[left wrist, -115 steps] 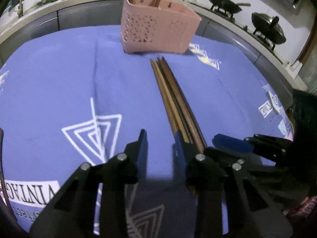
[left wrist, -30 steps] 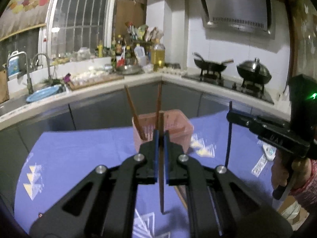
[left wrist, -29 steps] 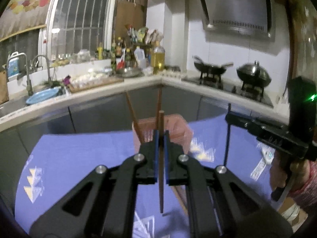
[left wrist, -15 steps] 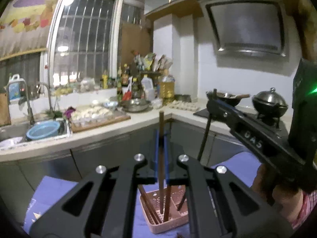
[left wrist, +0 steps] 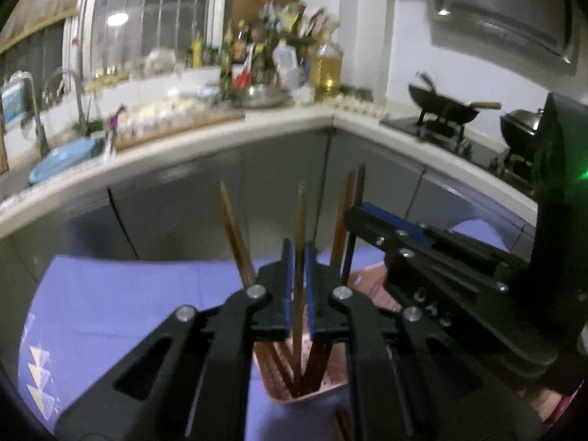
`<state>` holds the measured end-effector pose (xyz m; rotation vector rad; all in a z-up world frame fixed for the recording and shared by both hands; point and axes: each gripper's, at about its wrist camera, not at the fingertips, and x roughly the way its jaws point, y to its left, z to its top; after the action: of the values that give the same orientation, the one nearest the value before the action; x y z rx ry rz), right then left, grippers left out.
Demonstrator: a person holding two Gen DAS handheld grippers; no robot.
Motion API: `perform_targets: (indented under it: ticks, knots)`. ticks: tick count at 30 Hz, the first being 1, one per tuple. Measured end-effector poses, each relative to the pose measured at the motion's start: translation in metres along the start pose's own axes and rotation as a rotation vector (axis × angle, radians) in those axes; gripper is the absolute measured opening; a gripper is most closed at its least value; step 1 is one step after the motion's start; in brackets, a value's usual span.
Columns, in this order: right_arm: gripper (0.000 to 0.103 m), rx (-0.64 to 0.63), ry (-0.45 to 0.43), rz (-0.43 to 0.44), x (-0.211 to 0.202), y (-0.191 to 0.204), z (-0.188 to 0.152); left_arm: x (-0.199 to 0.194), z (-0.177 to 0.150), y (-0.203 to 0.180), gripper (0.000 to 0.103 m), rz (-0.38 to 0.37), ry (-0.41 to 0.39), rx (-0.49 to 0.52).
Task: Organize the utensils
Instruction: 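Open both tools to release the chopsticks and pull back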
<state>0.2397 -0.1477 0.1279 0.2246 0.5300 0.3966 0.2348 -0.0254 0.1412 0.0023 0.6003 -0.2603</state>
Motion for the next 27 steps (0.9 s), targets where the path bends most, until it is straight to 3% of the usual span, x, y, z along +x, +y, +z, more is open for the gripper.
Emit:
perform_targets:
  ticks: [1,3,5,7,9,12,14,17,19,22,27]
  knots:
    - [0.009,0.027,0.021,0.019,0.0,-0.002,-0.001,0.0,-0.001,0.005,0.017,0.005,0.013,-0.022]
    - [0.013,0.049,0.001,0.033,-0.011,-0.002,-0.001,-0.009,0.0,0.013,0.018,0.015,-0.015,-0.053]
    - [0.025,0.028,-0.052,0.024,-0.029,0.004,0.002,-0.03,0.004,0.02,0.022,0.02,-0.066,-0.083]
    - [0.044,0.014,-0.105,0.027,-0.052,0.011,0.005,-0.059,0.006,0.026,0.025,0.038,-0.138,-0.113]
    - [0.048,0.006,-0.159,0.035,-0.076,0.015,0.003,-0.085,0.005,0.029,0.025,0.039,-0.195,-0.132]
    - [0.054,0.012,-0.194,0.08,-0.112,0.017,-0.014,-0.124,-0.017,0.032,0.025,0.024,-0.254,-0.148]
    - [0.061,0.026,-0.165,0.118,-0.13,0.014,-0.042,-0.139,-0.048,0.033,0.026,0.028,-0.251,-0.141]
    - [0.062,0.034,-0.018,0.11,-0.134,0.005,-0.107,-0.132,-0.11,0.031,0.029,0.046,-0.132,-0.114]
    - [0.062,0.047,0.071,0.063,-0.132,-0.002,-0.147,-0.114,-0.156,0.029,0.029,0.063,0.006,-0.107]
    - [0.049,0.09,0.244,-0.009,-0.125,-0.013,-0.211,-0.091,-0.208,0.02,0.029,0.068,0.164,-0.092]
    - [0.035,0.029,0.338,-0.039,-0.124,0.003,-0.249,-0.082,-0.244,0.007,0.029,0.109,0.24,-0.051]
